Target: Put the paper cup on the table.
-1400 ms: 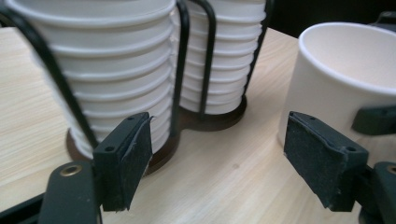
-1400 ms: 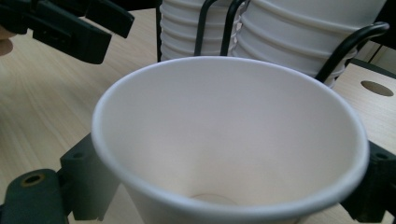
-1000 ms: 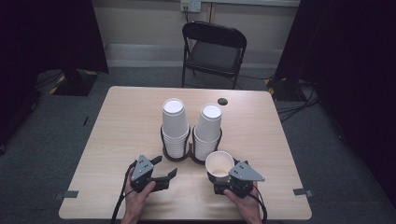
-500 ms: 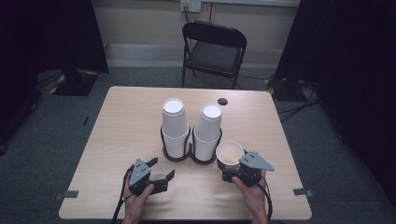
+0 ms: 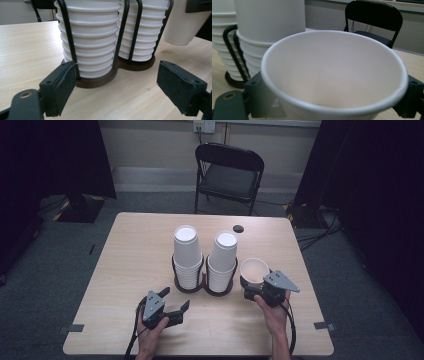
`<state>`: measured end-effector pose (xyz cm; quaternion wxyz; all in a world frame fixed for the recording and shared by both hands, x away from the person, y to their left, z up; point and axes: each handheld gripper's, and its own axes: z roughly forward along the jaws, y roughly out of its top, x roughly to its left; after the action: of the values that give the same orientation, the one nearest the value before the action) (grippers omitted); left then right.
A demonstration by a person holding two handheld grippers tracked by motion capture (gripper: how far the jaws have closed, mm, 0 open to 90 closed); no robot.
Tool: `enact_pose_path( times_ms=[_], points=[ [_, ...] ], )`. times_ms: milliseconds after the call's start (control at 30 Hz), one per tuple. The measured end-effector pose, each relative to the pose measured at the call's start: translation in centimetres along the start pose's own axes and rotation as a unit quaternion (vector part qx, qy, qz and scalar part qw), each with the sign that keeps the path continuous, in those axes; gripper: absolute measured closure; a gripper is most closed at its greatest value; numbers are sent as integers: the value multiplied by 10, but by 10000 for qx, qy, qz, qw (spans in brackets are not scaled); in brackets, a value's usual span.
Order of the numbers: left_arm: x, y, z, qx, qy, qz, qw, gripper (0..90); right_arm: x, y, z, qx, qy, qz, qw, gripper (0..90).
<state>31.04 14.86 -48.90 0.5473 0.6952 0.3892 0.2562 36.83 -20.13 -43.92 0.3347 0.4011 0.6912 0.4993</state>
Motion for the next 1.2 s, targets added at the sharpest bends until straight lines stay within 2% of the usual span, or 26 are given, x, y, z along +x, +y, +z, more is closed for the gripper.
enact_pose_path(
  times_ms=[167,233,300,367,500,633,800,900,967,1133,1200],
  points=[
    [-1,-3,-2,-85,-49,7,10000,156,-10,-3,10,19,-154,92,9998,106],
    [-1,-5,-3,-115,84,27,9999,155,-14,-4,14,51,-193,170,9997,105],
    [0,-7,-3,-125,99,19,9999,155,-17,-7,18,58,-255,223,9994,106],
    [-1,-8,-4,-167,212,21,9996,156,-20,-8,22,48,-301,246,9992,105],
    [-2,-9,-6,-252,368,88,9990,158,-27,-10,31,-99,-496,213,9985,105],
    [-4,-10,-7,-306,495,80,9983,158,-34,-9,39,-14,-517,187,9985,105],
    [-3,-10,-9,-307,493,47,9983,157,-36,-13,47,0,-518,252,9983,104],
    [-7,-10,-8,-260,558,268,9977,157,-36,-16,51,88,-486,258,9984,105],
    [-8,-10,-8,-240,616,320,9973,157,-36,-17,53,83,-492,245,9985,105],
    [-4,-10,-8,-282,491,182,9982,157,-35,-21,56,184,-468,225,9985,102],
    [-5,-10,-9,-292,453,211,9983,157,-35,-23,56,167,-446,270,9985,102]
  ],
)
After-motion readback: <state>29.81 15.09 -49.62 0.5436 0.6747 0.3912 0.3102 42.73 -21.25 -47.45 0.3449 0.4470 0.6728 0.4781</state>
